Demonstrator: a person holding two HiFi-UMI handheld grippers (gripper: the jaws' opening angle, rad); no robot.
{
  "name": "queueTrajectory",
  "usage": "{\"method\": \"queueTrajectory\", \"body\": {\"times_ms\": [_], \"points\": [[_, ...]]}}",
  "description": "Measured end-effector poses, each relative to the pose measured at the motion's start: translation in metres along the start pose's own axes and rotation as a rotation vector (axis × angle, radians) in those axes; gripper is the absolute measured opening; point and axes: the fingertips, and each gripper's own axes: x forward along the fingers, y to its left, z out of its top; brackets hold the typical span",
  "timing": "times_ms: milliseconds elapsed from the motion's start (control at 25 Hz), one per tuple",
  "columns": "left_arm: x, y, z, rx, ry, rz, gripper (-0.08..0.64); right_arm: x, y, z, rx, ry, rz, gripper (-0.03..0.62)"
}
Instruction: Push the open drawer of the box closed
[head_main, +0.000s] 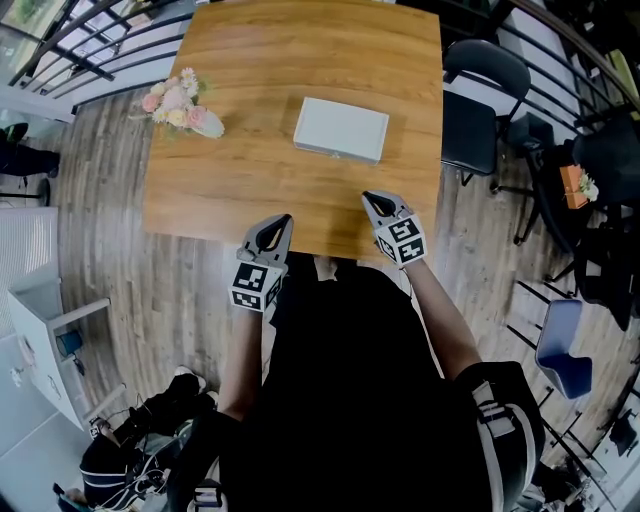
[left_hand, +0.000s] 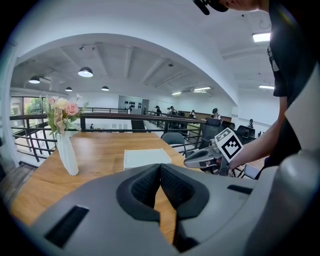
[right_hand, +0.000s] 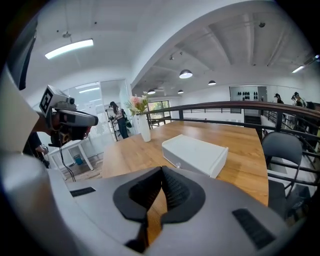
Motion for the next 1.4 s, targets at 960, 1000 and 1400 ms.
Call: {"method": "queueTrajectory", "body": {"times_ms": [960,1000,1400], "points": [[-0.005,-0.032,-0.004,0.007,-0.009,0.024,0.021,-0.035,0.006,-0.009,-0.024,-0.034,0.028,0.015],[-0.005,-0.032,-0.005,0.008,-0.007,0.024,0.021,-0.036,0.006,-0.009,-0.023,-0.035,0.028,0.015],[-0.008,-0.043,-0.009,0.003,0.003,0.036,0.021,-0.046,0.007,-0.016,-0.022,-0.031,0.035,0.015]]}}
